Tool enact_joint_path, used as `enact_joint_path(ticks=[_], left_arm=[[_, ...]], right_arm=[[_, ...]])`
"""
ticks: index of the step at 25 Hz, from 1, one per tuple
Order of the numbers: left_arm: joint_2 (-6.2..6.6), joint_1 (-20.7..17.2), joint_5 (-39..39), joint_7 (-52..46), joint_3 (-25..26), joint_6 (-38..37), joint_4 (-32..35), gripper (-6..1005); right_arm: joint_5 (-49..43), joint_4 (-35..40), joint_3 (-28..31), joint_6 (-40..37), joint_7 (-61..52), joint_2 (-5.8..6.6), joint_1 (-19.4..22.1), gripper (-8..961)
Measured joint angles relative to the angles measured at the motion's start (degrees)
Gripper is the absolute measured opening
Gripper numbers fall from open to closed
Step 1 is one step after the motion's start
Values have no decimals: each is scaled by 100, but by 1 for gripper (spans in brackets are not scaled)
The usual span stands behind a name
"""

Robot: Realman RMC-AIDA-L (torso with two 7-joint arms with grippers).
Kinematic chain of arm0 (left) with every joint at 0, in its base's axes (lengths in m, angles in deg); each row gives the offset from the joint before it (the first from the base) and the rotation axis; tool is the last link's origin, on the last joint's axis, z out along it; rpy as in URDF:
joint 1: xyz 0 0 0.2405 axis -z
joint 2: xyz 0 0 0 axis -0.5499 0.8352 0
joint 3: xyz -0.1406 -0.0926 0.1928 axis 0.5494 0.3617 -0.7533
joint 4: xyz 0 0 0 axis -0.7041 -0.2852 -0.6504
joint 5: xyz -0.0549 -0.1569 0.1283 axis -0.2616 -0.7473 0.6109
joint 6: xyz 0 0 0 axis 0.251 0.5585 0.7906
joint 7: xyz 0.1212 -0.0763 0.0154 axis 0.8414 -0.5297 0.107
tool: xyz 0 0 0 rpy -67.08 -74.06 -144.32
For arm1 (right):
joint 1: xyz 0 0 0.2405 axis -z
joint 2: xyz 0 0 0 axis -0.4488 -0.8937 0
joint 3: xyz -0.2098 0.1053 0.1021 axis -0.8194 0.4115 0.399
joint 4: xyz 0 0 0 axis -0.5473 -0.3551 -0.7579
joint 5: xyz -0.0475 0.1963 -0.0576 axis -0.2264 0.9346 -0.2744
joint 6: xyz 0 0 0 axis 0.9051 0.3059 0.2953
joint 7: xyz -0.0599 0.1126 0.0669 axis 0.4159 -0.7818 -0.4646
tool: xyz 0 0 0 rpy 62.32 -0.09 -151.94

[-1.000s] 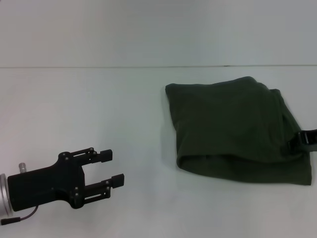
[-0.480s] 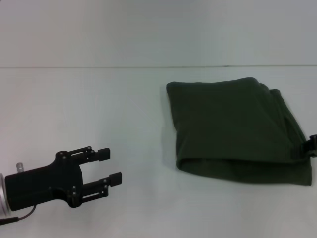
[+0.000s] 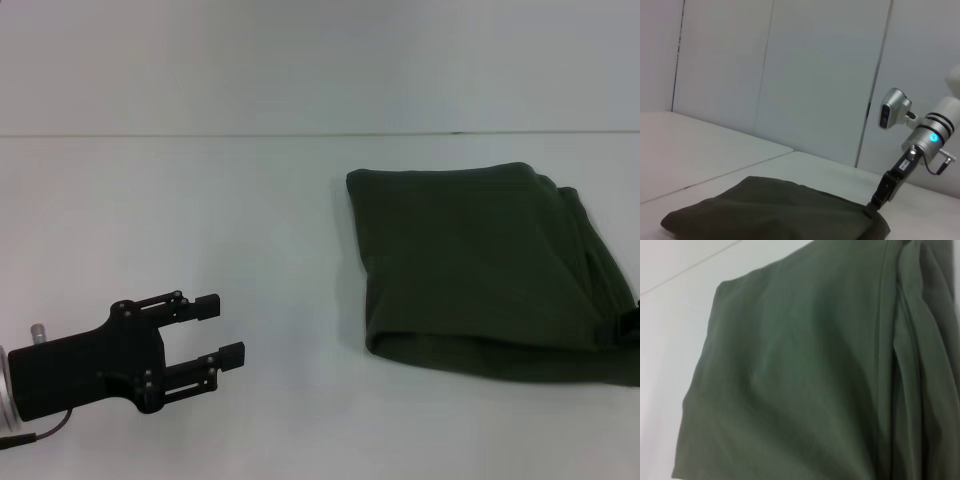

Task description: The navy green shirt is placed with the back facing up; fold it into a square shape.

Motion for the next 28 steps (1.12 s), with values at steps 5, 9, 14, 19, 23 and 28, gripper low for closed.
enact_joint_path(ticks=[5,9,14,19,23,28], left_arm=[[3,18,-28,-49,4,3,0,671],[19,38,-97,-293,27,3,0,671],[36,91,-228,-765,94,-11,-15,672],[65,192,-328,-1350,102,-34,-72,672],[92,290,-396,-1825,104,-37,-191,672],[137,425,-452,-2357,104,15,-431,672]], right_arm=[[44,-47,213,45,173,-30,110,27],[313,-67,566,-216,513,12,273,29],[650,-66,992,-353,863,61,560,31],[1328,-68,1454,-673,1791,34,920,112],[2302,-121,1786,-1066,3242,-143,1228,274],[2820,-158,1804,-1024,4927,-520,1254,626]])
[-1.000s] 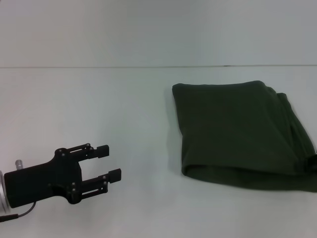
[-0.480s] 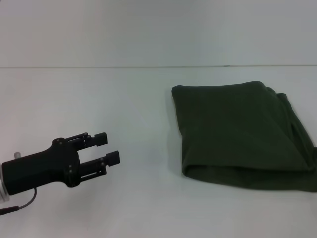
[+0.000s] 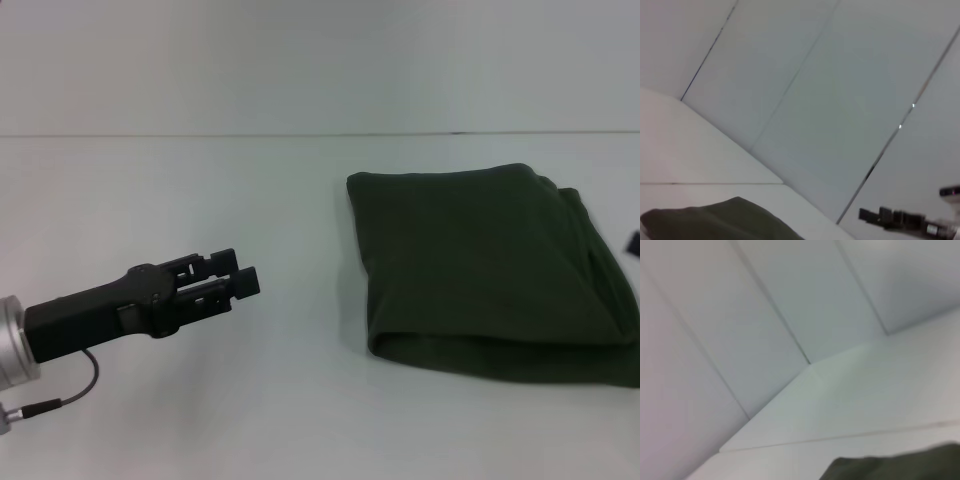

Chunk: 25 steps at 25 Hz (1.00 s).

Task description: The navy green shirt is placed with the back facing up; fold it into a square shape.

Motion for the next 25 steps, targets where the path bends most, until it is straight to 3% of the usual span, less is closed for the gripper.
enact_joint_path(ticks=[4,6,13,25], left_arm=[[15,71,-3,-504,-1,129,-118,672],[15,93,-3,-746,0,193,-123,672],[13,135,-3,-1205,-1,375,-144,671],[43,389,-2,-1578,-28,636,-460,671]], right_arm=[[-144,-12,-112,343,1284,-391,-182,769],[-175,-108,-162,592,1763,-503,-241,840],[-185,-640,-299,1618,2635,-514,-245,836],[-193,-729,-433,2309,2689,-518,-140,832]])
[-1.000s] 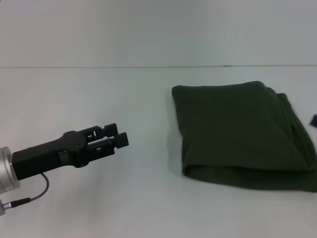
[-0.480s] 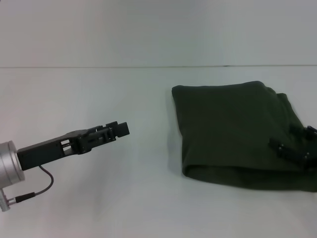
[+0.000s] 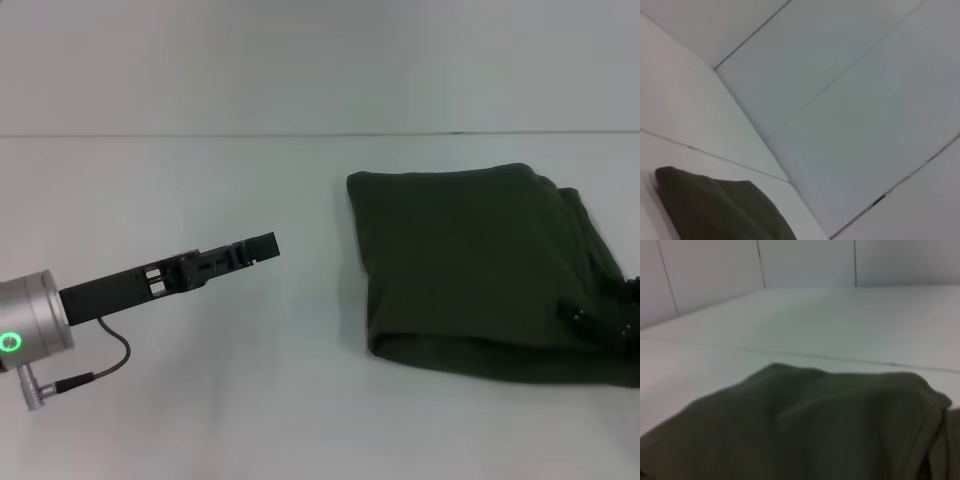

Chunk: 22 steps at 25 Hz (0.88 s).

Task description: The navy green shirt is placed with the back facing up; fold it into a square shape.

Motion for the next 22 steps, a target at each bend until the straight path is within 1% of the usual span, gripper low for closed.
enact_joint_path(ticks=[8,10,14,16,19,20,21,22], left_arm=[[29,176,57,-539,-72,401,-186,671],[38,208,68,-818,-191,557,-193,671],[46,300,76,-1396,-461,940,-193,671],[46,380,97,-1887,-659,1249,-182,672],[45,516,118,-2298,-1069,1594,-141,689],[46,589,133,-2488,-1294,1762,-132,695],[46,637,152,-2611,-1416,1862,-129,701],[48,710,201,-2770,-1589,1982,-129,707]], right_arm=[[0,-19,-50,132,14,-3,60,833],[10,11,-23,33,22,1,96,833],[58,197,73,-417,41,12,209,833],[61,308,183,-697,94,11,282,833],[63,363,475,-1225,463,13,430,833],[63,363,475,-1225,463,13,430,833],[63,368,524,-1350,574,14,474,833],[50,381,538,-1620,818,20,562,833]])
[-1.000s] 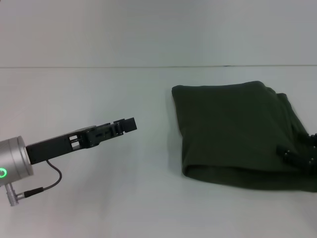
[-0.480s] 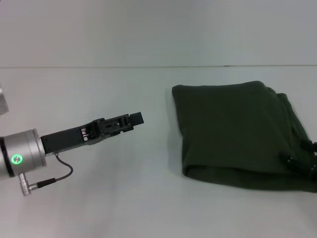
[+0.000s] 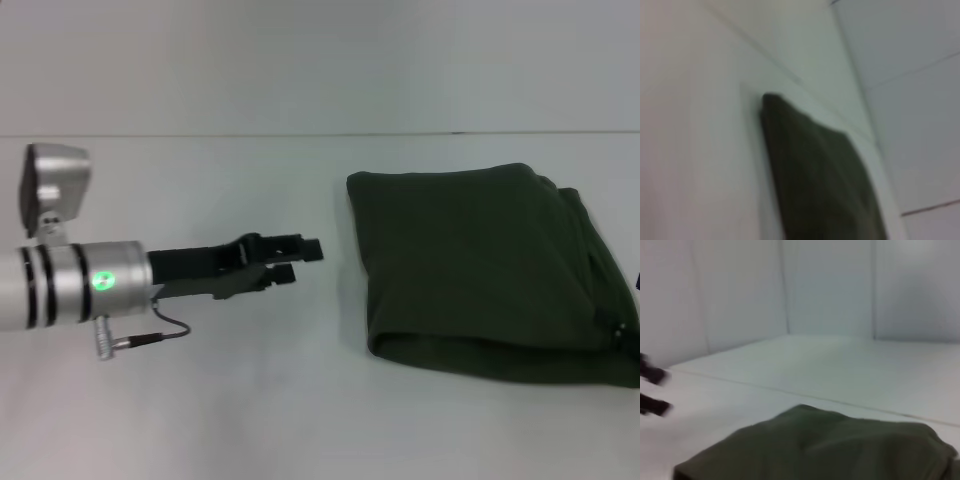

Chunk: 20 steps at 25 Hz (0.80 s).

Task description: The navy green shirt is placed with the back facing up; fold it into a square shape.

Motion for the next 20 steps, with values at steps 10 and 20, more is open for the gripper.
enact_joint_path(ticks=[10,20], left_arm=[[-80,715,327,-652,-651,808,-307,764],[-283,863,361,-678,-914,1308,-407,822]], right_arm=[[-380,27,-118,-740,531,-28,91,834],[-420,-2,-137,-707,535,-30,48,834]])
